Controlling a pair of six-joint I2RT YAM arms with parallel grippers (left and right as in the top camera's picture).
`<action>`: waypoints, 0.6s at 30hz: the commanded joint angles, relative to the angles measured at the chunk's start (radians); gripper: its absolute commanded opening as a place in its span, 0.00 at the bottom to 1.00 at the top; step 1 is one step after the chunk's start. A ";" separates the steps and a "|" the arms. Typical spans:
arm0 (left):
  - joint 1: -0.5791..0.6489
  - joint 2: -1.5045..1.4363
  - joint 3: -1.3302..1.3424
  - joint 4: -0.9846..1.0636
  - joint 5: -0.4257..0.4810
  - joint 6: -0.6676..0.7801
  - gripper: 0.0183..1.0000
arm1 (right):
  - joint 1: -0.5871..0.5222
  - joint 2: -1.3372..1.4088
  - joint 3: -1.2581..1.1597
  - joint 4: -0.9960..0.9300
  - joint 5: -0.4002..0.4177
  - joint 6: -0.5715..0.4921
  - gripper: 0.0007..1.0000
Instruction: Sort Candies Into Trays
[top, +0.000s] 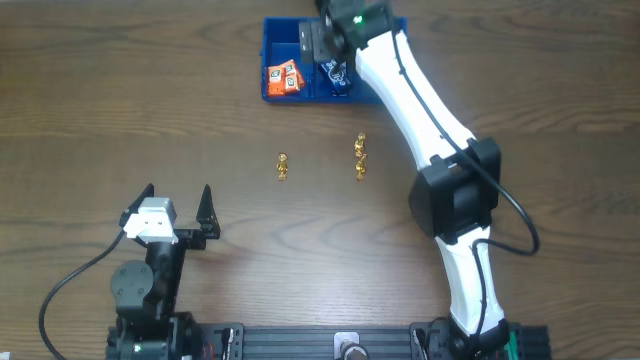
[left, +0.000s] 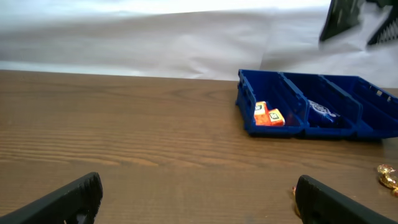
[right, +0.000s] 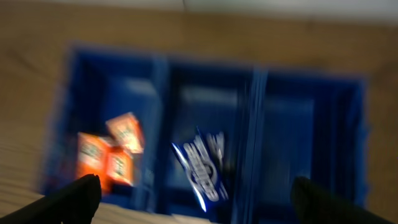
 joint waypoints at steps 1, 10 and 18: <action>0.002 -0.004 -0.020 -0.033 0.024 0.006 1.00 | 0.092 -0.015 0.196 -0.220 -0.010 0.065 1.00; 0.002 -0.004 -0.020 -0.033 0.024 0.006 1.00 | 0.261 0.029 0.105 -0.441 -0.025 0.233 1.00; 0.002 -0.004 -0.020 -0.033 0.024 0.006 1.00 | 0.300 0.042 -0.232 -0.259 -0.110 0.296 1.00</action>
